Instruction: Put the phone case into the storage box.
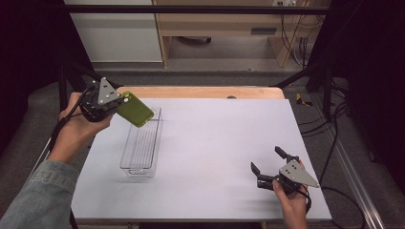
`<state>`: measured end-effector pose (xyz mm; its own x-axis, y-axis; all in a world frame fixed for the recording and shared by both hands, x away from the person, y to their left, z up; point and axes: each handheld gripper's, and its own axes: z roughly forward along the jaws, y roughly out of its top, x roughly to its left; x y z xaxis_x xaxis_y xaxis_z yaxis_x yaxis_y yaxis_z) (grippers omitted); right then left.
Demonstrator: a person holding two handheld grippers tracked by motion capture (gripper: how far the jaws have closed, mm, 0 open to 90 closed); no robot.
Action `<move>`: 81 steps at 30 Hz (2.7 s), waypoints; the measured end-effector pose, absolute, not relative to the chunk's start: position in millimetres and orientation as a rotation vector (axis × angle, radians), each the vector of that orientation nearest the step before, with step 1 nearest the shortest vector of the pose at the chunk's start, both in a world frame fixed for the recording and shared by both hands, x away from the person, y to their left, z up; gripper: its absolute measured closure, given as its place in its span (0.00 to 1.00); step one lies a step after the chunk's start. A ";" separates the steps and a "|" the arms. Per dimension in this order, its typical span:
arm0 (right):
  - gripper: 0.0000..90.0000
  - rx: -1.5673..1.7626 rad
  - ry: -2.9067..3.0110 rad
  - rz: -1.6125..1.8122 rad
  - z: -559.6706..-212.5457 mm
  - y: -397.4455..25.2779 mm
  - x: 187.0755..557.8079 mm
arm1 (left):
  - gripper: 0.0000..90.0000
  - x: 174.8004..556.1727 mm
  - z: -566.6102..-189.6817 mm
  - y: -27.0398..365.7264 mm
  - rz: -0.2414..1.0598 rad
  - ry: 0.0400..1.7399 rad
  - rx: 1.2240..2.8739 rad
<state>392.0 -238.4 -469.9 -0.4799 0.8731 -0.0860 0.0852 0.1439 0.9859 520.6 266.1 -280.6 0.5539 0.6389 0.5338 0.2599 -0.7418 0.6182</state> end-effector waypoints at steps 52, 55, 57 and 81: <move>0.04 0.921 1.736 1.419 -472.3 -236.9 394.8 | 0.89 580.9 -325.8 243.8 1.109 0.592 2.498; 0.04 0.922 1.735 1.424 -472.2 -237.2 394.8 | 0.89 581.5 -325.2 240.6 1.108 0.571 2.517; 0.04 0.925 1.734 1.430 -472.3 -237.3 394.9 | 0.89 581.1 -324.9 238.0 1.109 0.551 2.532; 0.04 0.932 1.736 1.436 -472.5 -237.9 395.0 | 0.89 584.7 -328.3 225.2 1.106 0.479 2.587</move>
<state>395.0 -237.9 -472.5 -0.5048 0.8608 -0.0642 0.0983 0.1312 0.9865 584.7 225.2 -328.3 0.6505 0.4077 0.6408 0.1881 -0.9039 0.3842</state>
